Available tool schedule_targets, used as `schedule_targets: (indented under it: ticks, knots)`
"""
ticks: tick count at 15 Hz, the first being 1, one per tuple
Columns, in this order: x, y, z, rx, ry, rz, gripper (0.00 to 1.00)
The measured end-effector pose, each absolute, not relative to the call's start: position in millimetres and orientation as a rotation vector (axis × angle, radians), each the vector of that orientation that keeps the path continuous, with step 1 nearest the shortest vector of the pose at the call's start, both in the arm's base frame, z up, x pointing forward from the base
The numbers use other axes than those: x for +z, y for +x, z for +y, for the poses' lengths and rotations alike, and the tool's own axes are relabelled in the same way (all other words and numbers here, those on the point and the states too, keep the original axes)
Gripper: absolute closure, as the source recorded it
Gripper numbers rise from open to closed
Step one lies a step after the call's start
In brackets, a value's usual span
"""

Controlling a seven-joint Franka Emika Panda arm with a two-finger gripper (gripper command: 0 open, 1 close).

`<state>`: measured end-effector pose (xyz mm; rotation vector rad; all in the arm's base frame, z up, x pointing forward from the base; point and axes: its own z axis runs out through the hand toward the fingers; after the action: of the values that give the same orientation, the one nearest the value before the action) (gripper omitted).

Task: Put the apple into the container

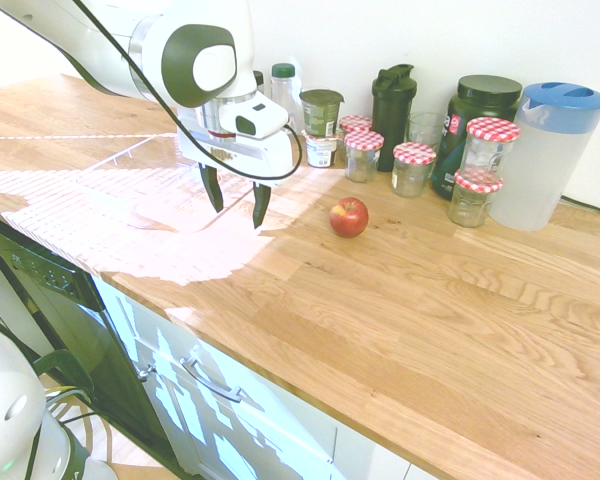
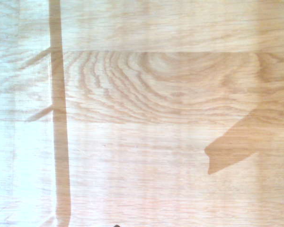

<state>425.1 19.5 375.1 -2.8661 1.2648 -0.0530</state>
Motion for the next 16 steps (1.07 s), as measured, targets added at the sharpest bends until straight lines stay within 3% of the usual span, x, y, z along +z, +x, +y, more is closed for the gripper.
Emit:
schedule_targets:
  ticks: [5, 9, 16]
  knots:
    - [422, 448, 0, -0.121, -2.857, 1.280, 0.00]
    - [478, 489, -79, -0.152, -2.836, 1.352, 0.00]
    - [400, 541, -127, -0.058, -2.937, 1.288, 0.00]
